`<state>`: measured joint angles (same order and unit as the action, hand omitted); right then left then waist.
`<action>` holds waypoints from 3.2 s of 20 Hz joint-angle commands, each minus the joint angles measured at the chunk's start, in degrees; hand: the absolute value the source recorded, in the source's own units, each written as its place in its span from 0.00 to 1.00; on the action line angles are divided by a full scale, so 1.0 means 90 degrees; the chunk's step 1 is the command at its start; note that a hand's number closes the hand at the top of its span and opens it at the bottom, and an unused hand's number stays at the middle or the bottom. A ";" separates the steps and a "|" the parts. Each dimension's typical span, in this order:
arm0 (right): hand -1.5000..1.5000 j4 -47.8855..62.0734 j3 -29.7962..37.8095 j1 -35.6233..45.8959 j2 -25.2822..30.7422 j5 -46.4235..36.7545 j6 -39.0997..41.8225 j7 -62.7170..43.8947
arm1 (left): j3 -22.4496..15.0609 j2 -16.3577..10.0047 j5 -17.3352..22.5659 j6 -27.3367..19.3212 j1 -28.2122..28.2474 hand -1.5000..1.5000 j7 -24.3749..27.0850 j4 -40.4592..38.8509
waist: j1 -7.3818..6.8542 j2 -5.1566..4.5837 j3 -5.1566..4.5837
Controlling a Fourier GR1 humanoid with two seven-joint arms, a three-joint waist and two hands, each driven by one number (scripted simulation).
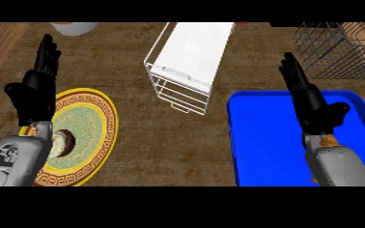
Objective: Pick the croissant from the tray and place it in the tiered shelf
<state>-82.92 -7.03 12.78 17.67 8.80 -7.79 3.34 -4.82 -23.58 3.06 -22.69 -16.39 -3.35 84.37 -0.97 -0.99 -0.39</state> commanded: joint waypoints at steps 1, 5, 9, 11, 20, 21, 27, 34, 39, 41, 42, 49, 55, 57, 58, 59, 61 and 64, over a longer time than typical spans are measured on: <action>0.00 -0.0158 0.0193 -0.0574 0.0181 -0.0533 -0.0807 -0.0352 | -0.0030 -0.0138 0.0230 0.0403 0.0599 0.50 -0.0174 0.0353 | 0.0101 0.0152 0.0038; 0.00 0.0460 0.1589 -0.1412 0.1456 -0.1400 -0.2300 -0.0965 | -0.0433 0.0052 0.0195 0.0574 0.1127 0.50 -0.0299 -0.0328 | 0.1008 0.0144 -0.0056; 1.00 0.1136 0.2466 -0.2421 0.1869 -0.1879 -0.3499 -0.1801 | -0.0755 0.0314 0.0423 0.0904 0.1568 0.50 -0.0367 -0.0423 | 0.1255 0.0131 -0.0053; 0.00 0.0333 0.2845 -0.2807 0.1322 -0.1463 -0.3996 -0.1646 | -0.0869 0.0288 0.0544 0.1213 0.1934 0.50 -0.0209 -0.0430 | 0.0936 0.0238 -0.0004; 0.00 -0.3714 0.1437 -0.5108 0.0933 -0.2513 -0.3608 -0.2841 | -0.1160 0.0345 0.0446 0.1747 0.1870 0.50 0.0099 -0.0401 | 0.0233 0.0115 0.0009; 0.00 -0.4000 0.1504 -0.4955 0.1243 -0.2712 -0.3502 -0.3528 | -0.1010 0.0395 0.0564 0.1818 0.1558 0.50 0.0082 -0.0641 | 0.0205 0.0087 0.0004; 0.00 -0.3951 0.1021 -0.5152 0.2113 -0.3534 -0.2247 -0.5829 | -0.1202 0.0409 0.0430 0.1939 0.1545 0.50 0.0196 -0.0546 | -0.0088 -0.0031 -0.0029; 0.00 -0.3538 0.1168 -0.5056 0.3346 -0.4705 -0.0625 -0.8262 | -0.1404 0.0463 0.0360 0.2067 0.1593 0.50 0.0228 -0.0464 | -0.0402 -0.0073 -0.0028; 0.00 -0.3529 0.0366 -0.3522 0.3177 -0.4978 0.0355 -0.9460 | -0.1200 0.0446 0.0347 0.2147 0.1160 0.50 0.0253 -0.0996 | -0.0426 -0.0060 0.0008; 0.00 -0.3444 0.0185 -0.3076 0.3021 -0.4872 0.0676 -0.9767 | -0.1321 0.0539 0.0355 0.2145 0.1118 0.50 0.0005 -0.0759 | -0.0442 -0.0032 0.0014; 0.00 -0.3021 0.0079 -0.2920 0.2781 -0.4824 0.0617 -0.9716 | -0.1253 0.0453 0.0296 0.2140 0.1128 0.50 0.0151 -0.0850 | -0.0462 -0.0043 0.0021; 0.00 -0.1912 0.0042 -0.2111 0.1891 -0.4989 0.1065 -0.9839 | -0.1202 0.0522 0.0320 0.2122 0.1477 0.50 0.0497 -0.0935 | -0.0388 -0.0005 0.0006; 0.00 -0.1197 0.0170 -0.1375 0.1203 -0.5744 0.1539 -0.9840 | -0.1178 0.0614 0.0338 0.2029 0.1256 0.50 -0.0008 -0.0772 | -0.0173 0.0049 0.0012; 0.00 -0.1039 0.0022 -0.1446 0.0952 -0.6232 0.1480 -0.9840 | -0.1052 0.0587 0.0352 0.2014 0.1094 0.50 -0.0023 -0.0846 | -0.0057 0.0065 0.0016; 0.00 -0.0914 0.0111 -0.1246 0.0744 -0.6442 0.1546 -0.9840 | -0.1058 0.0397 0.0374 0.2159 0.1422 0.50 0.0096 -0.0729 | -0.0153 0.0075 0.0013; 0.00 -0.0836 0.0196 -0.1200 0.0751 -0.6500 0.1722 -0.9840 | -0.1082 0.0581 0.0314 0.2004 0.1421 0.50 0.0215 -0.0821 | -0.0093 0.0076 0.0014; 0.00 -0.0918 0.0292 -0.1118 0.0542 -0.6781 0.1962 -0.9840 | -0.1133 0.0643 0.0188 0.1864 0.1452 0.50 0.0192 -0.0806 | -0.0029 0.0092 0.0012; 0.00 -0.0763 0.0493 -0.0946 0.0434 -0.6961 0.2228 -0.9840 | -0.0976 0.0477 0.0293 0.2034 0.1297 0.50 -0.0014 -0.0869 | 0.0027 0.0092 0.0023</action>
<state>-91.38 -3.41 0.61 24.15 -50.53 5.03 -71.60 -14.61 -18.50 5.72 -4.67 -4.19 -2.55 77.87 -1.44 -0.05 -0.29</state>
